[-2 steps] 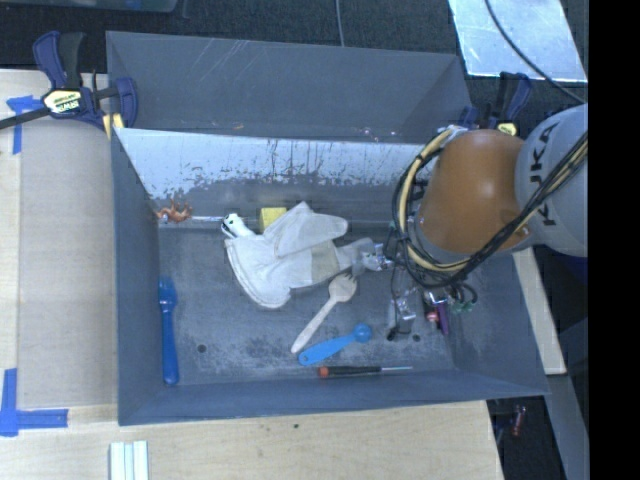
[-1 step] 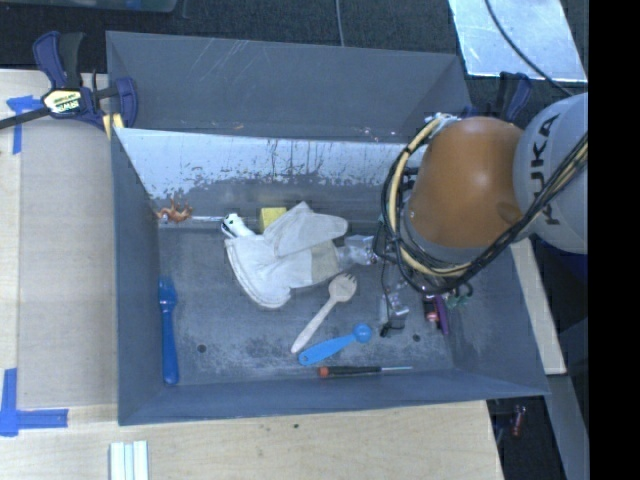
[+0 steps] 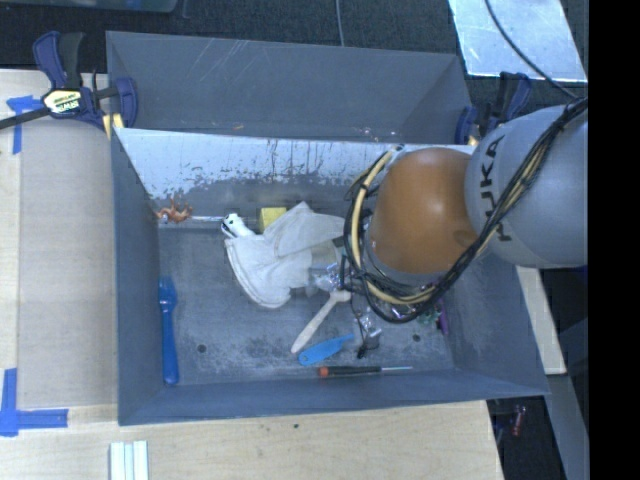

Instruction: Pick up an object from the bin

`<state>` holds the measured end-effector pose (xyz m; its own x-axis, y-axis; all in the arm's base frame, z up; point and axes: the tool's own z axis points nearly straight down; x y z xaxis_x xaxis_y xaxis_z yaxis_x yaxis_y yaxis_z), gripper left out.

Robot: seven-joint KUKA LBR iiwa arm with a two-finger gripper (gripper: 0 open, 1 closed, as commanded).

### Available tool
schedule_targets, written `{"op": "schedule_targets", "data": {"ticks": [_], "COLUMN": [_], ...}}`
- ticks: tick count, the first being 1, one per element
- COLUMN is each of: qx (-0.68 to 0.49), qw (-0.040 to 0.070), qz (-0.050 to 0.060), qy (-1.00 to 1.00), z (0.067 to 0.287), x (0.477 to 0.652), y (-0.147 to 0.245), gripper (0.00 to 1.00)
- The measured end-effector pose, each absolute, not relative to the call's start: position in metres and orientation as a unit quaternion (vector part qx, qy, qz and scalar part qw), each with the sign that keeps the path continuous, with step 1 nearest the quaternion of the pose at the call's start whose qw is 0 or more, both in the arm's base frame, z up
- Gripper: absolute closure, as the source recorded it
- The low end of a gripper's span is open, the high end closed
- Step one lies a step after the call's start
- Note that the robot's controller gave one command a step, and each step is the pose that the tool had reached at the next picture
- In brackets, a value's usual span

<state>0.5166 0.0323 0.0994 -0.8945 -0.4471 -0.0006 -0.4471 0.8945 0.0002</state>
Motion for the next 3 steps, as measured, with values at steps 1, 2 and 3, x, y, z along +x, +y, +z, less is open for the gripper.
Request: {"op": "schedule_targets", "data": {"ticks": [1,2,3], "qx": [-0.217,-0.225,-0.225], "qw": [0.009,0.010,0.010], "qz": [-0.003,-0.002,-0.002], "qy": [0.976,0.974,0.974], "z": [0.0709,0.0721,0.0721], "x": [0.5100,0.5122,0.5122], "y": [0.0432,0.0361,0.0362], "gripper": [0.00,1.00,1.00]}}
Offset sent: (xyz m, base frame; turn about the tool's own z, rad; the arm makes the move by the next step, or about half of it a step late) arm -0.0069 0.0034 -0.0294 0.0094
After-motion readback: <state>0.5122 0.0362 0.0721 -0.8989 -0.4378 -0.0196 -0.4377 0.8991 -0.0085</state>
